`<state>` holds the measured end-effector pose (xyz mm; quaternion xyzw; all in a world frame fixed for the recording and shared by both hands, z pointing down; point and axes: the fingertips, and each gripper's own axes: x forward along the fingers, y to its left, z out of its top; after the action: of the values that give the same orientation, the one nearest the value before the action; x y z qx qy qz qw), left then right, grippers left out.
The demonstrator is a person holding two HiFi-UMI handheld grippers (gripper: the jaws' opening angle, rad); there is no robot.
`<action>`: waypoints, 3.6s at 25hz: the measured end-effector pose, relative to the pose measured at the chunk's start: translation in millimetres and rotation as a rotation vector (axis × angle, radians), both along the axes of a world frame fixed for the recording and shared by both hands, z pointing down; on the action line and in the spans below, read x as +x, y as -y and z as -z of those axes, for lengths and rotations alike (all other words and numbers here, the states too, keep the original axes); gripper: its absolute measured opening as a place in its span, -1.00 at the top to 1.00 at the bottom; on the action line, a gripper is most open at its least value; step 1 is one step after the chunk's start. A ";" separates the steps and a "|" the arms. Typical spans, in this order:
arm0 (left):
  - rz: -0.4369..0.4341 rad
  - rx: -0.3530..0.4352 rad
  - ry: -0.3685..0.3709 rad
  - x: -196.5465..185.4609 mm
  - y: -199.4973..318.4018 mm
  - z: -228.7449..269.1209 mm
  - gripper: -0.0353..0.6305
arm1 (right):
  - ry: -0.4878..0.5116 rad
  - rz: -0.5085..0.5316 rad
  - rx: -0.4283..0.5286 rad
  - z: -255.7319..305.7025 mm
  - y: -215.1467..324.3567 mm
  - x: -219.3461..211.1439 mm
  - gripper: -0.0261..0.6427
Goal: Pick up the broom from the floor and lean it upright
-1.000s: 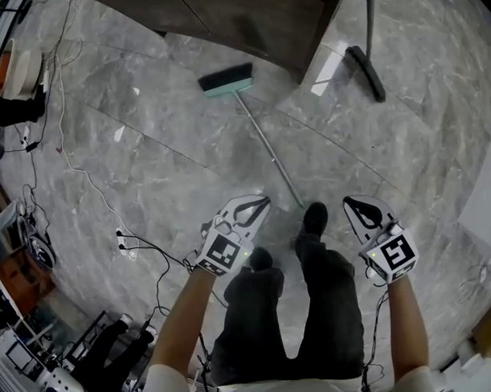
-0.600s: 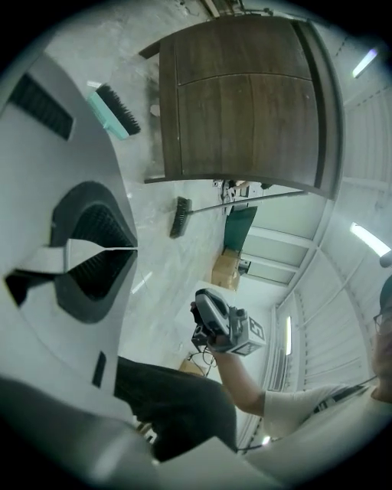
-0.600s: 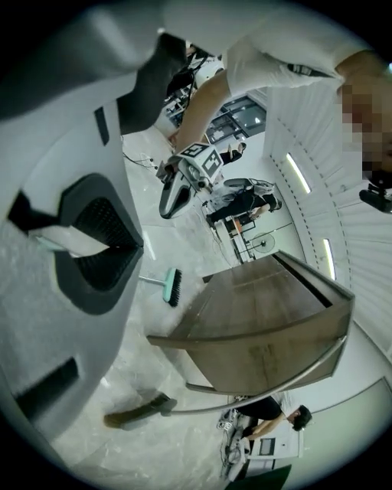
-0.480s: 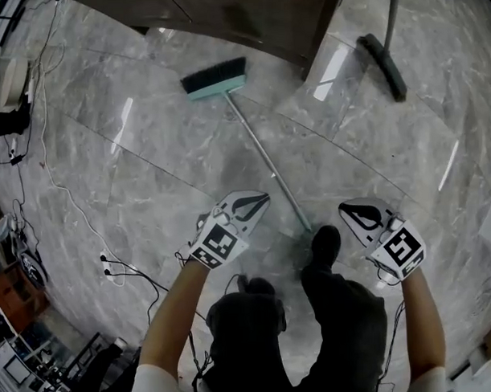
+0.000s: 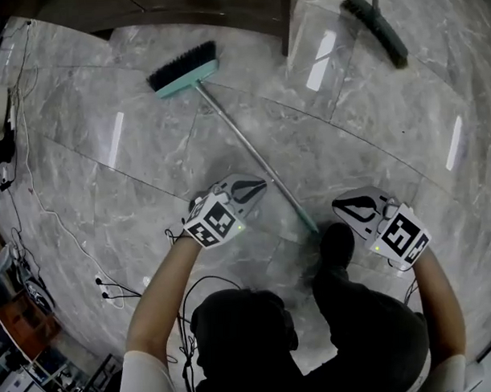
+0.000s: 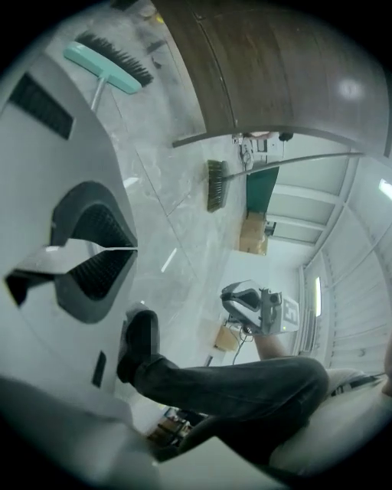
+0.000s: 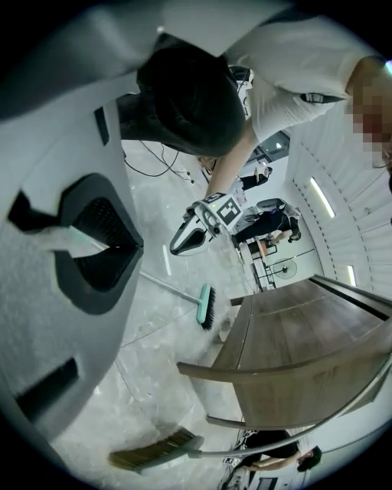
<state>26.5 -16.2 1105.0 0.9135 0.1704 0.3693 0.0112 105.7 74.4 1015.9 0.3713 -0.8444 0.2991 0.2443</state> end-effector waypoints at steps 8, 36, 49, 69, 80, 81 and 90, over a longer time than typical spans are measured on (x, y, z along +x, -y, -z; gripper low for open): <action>-0.166 0.081 0.109 0.2 -10.3 -66.1 0.86 | 0.090 -0.055 0.021 -32.0 -4.4 -11.6 0.92; -0.733 0.342 0.339 6.4 -46.8 -177.4 0.38 | 0.206 -0.235 -0.015 -68.1 -52.7 23.9 0.92; -0.704 0.263 0.382 6.3 -58.7 -149.9 0.46 | 0.159 -0.298 0.083 -39.1 -51.3 60.3 0.92; -0.083 0.090 0.131 34.1 47.3 -18.8 0.53 | 0.040 -0.266 0.306 105.6 10.0 59.2 0.92; 0.117 0.013 -0.093 31.0 87.0 89.0 0.55 | -0.024 -0.245 0.348 162.3 43.4 37.8 0.92; 0.130 0.011 -0.107 29.1 90.6 96.7 0.56 | -0.034 -0.238 0.350 168.2 47.7 36.4 0.92; 0.222 0.032 -0.224 8.5 122.9 165.7 0.59 | -0.106 -0.215 0.414 216.7 81.6 31.5 0.92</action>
<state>35.0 -139.1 939.3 0.9622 0.0627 0.2645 0.0183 137.2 -7.2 799.3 0.5163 -0.8294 0.1240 0.1739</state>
